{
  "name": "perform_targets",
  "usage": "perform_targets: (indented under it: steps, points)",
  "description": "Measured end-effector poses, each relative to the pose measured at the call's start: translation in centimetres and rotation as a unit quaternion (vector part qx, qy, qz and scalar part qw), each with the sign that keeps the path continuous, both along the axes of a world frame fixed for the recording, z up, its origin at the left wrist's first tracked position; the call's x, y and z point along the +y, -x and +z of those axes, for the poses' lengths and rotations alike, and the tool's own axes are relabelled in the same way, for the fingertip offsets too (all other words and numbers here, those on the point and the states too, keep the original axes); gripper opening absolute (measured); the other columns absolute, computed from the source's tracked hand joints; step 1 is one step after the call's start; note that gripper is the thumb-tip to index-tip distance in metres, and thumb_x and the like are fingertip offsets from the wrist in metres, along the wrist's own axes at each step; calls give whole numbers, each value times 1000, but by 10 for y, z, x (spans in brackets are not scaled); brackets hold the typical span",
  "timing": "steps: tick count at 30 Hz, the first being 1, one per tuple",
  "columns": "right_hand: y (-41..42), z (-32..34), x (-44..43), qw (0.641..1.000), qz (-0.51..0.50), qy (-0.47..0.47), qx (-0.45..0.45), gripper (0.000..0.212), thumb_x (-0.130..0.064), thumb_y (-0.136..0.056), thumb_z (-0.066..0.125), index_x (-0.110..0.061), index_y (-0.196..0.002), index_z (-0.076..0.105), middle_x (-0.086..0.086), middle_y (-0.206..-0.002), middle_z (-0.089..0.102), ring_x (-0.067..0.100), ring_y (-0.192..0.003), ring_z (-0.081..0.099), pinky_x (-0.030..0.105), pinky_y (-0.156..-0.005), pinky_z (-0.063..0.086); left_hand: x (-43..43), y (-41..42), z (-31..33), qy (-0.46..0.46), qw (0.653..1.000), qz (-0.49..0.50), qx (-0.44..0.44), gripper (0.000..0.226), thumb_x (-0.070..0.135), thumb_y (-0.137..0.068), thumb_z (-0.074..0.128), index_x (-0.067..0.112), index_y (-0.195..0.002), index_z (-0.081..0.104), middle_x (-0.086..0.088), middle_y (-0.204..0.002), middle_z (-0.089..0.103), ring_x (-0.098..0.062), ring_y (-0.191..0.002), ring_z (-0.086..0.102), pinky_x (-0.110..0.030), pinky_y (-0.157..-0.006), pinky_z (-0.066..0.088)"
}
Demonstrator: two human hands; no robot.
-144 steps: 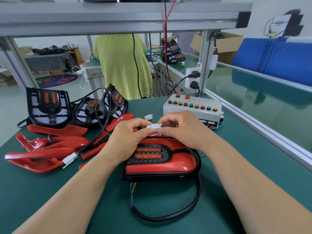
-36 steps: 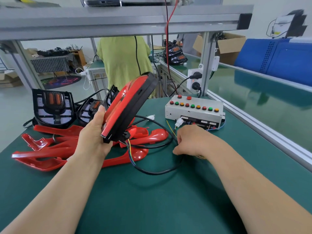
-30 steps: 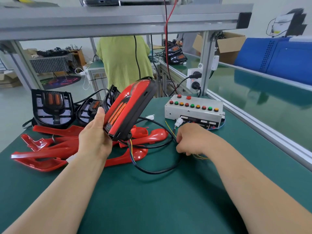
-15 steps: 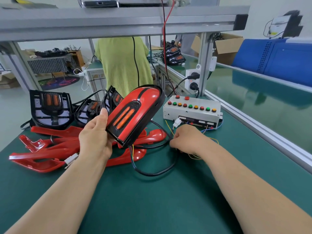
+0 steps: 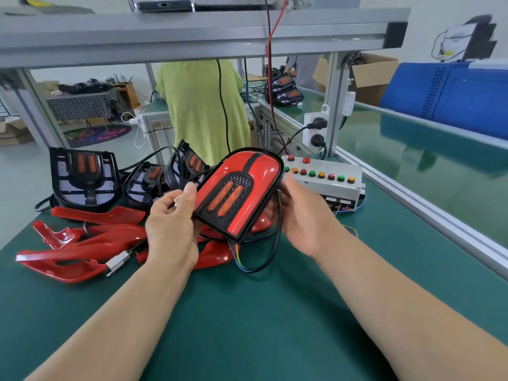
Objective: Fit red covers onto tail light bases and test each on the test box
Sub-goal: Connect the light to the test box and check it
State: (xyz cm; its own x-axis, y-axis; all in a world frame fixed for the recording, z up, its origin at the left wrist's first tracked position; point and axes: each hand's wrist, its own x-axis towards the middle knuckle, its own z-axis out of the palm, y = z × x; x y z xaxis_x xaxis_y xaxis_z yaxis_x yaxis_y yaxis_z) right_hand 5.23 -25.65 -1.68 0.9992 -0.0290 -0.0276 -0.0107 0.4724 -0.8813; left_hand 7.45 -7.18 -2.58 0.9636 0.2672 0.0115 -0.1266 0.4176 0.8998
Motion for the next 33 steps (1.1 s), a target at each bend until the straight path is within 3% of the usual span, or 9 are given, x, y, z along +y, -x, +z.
perform_targets:
  steps: [2, 4, 6, 8, 12, 17, 20, 25, 33]
  points:
    - [1, -1, 4, 1000, 6, -13, -7, 53, -54, -96, 44, -12, -121, 65, 5, -112, 74, 20, -103, 70, 39, -87, 58, -8, 3, -3, -3, 1000, -5, -6, 58, 28, -84, 74, -1, -128, 52, -18, -110, 67, -25, -91, 67, -57, -93, 54]
    - [2, -4, 6, 1000, 6, -14, -24, 59, -56, -91, 50, -13, -131, 59, 10, -123, 69, 27, -116, 65, 48, -99, 51, -16, 6, -6, -23, 999, -20, -22, 54, 29, -84, 74, 3, -127, 52, -12, -105, 64, -22, -90, 64, -59, -97, 52]
    - [3, -4, 3, 999, -2, -39, -29, 52, -49, -97, 50, -12, -132, 58, 12, -123, 69, 30, -114, 66, 51, -97, 53, -20, 8, -6, -55, 997, -36, -39, 44, 35, -85, 73, 11, -116, 55, -6, -98, 66, -19, -86, 64, -55, -92, 56]
    - [3, -4, -3, 998, -6, -54, -32, 51, -47, -96, 52, -10, -130, 59, 13, -119, 71, 30, -110, 68, 48, -88, 58, -18, 7, -5, -59, 996, -43, -52, 27, 41, -95, 62, 15, -103, 58, -2, -87, 69, -17, -77, 68, -43, -71, 62]
    - [3, -4, -11, 997, 17, -60, -47, 64, -55, -82, 58, -11, -128, 61, 13, -120, 71, 30, -110, 68, 48, -87, 58, -3, 0, -3, -73, 997, -8, -22, 32, 44, -102, 49, 20, -83, 59, 5, -69, 66, -10, -62, 63, -25, -55, 54]
    - [-2, -7, -17, 990, 49, -129, -11, 66, -67, -91, 43, -13, -116, 72, 15, -121, 70, 32, -109, 68, 52, -87, 57, 8, -5, 3, -45, 990, -133, 15, 18, 27, -104, 47, 14, -95, 57, 0, -68, 60, -8, -53, 54, -20, -51, 49]
    - [-3, -8, -20, 985, 67, -159, -13, 69, -69, -92, 37, -15, -105, 79, 15, -119, 70, 31, -105, 70, 49, -77, 59, 8, -4, 3, -146, 972, -182, 34, 19, 18, -100, 44, 18, -102, 63, 1, -61, 56, -11, -55, 48, -20, -53, 43]
    - [-3, -9, -25, 975, 75, -207, -33, 68, -67, -94, 39, -12, -104, 79, 17, -117, 71, 32, -103, 70, 49, -80, 60, -3, 5, 2, -315, 934, -167, 30, 45, 3, -95, 38, 39, -102, 64, 4, -59, 64, -9, -50, 47, -19, -47, 38]
    - [-3, -14, -17, 966, 134, -218, -20, 68, -64, -95, 40, -8, -121, 70, 20, -124, 67, 35, -107, 68, 54, -84, 57, -15, 16, -4, -477, 841, -239, -93, 29, 23, -103, 48, 36, -93, 73, 11, -59, 55, -4, -44, 37, -13, -47, 34]
